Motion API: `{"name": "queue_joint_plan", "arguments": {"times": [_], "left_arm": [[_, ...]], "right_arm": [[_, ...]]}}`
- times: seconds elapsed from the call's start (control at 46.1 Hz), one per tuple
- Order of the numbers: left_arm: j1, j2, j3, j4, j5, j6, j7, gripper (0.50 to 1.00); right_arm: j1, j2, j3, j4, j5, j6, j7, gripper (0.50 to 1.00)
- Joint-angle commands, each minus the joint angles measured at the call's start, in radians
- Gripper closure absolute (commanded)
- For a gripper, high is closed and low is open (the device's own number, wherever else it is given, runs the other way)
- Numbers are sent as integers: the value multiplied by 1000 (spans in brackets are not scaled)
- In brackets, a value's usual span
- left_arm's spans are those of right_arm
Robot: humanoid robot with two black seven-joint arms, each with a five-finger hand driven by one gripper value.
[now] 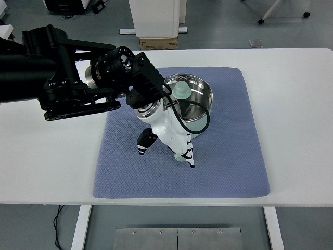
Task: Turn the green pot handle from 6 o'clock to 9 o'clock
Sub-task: 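Push the handle with the left hand, turning the pot clockwise, then keep pushing the handle around until it points toward the left arm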
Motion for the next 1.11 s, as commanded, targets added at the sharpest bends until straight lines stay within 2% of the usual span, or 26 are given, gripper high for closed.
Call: {"name": "queue_joint_plan", "arguments": {"times": [0.0,0.195,1.085], "left_arm": [[-7,15,-1,-7,14,-13,0,500],[-19,29,1,-24,54,-41,0,500],[-68,33,104,-63,183,-62,0,500]], "right_arm": [[0,0,0,0,0,0,0,500],[0,0,0,0,0,0,0,500],[0,0,0,0,0,0,0,500]]}}
